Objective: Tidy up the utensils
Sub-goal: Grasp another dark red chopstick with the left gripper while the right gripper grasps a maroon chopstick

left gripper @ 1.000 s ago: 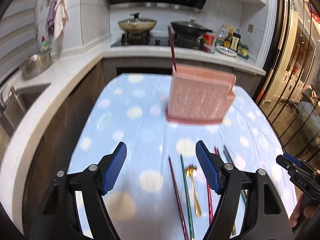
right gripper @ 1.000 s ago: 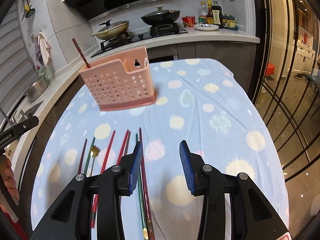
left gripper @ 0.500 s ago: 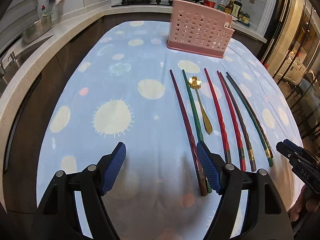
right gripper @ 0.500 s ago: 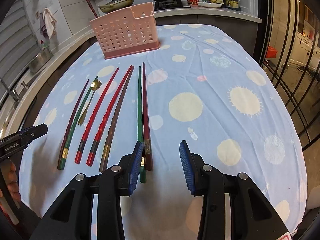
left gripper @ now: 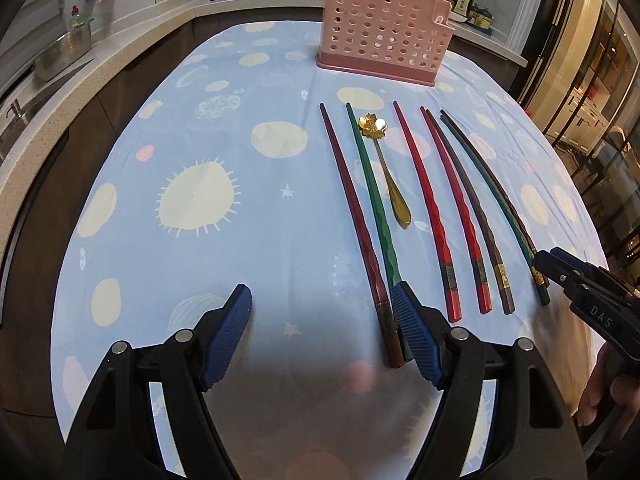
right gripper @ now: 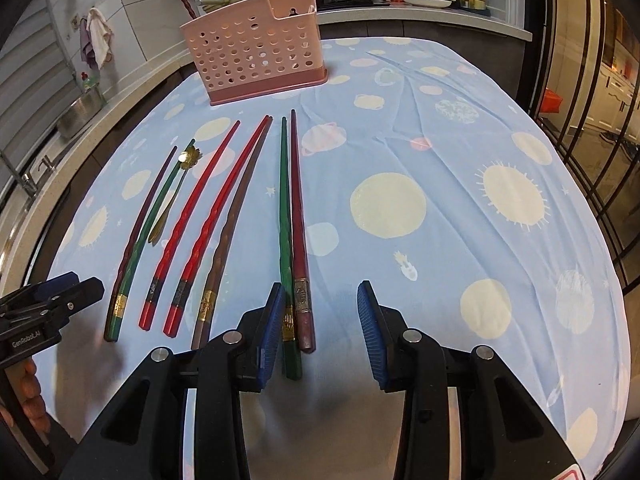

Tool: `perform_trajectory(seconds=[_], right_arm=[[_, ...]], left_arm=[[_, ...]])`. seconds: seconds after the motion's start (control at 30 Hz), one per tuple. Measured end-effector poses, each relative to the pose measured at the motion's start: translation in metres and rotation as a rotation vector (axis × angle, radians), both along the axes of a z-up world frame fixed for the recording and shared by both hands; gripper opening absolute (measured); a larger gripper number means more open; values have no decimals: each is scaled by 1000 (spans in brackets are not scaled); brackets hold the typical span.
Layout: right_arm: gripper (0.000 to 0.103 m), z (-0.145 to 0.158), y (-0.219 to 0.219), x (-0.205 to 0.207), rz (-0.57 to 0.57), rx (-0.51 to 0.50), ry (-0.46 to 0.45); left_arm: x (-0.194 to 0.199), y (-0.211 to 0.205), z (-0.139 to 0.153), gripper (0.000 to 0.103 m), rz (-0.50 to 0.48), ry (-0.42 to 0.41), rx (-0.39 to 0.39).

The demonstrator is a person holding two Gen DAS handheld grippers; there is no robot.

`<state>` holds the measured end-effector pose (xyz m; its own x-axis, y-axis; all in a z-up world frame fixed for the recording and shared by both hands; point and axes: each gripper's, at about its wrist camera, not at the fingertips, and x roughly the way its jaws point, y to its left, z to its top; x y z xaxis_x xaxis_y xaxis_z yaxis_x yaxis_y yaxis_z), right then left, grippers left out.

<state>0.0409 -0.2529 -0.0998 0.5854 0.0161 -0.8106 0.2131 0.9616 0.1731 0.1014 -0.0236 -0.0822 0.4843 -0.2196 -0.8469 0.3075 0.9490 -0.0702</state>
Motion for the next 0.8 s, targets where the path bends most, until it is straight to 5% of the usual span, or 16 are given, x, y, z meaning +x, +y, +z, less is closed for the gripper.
perform_trajectory(seconds=[0.43, 0.8], right_arm=[[35, 7, -12, 0, -26, -4, -13], [25, -4, -11, 1, -9, -46, 11]], left_arm=[[1, -3, -6, 69, -8, 5, 9], [4, -2, -11, 69, 5, 8, 19]])
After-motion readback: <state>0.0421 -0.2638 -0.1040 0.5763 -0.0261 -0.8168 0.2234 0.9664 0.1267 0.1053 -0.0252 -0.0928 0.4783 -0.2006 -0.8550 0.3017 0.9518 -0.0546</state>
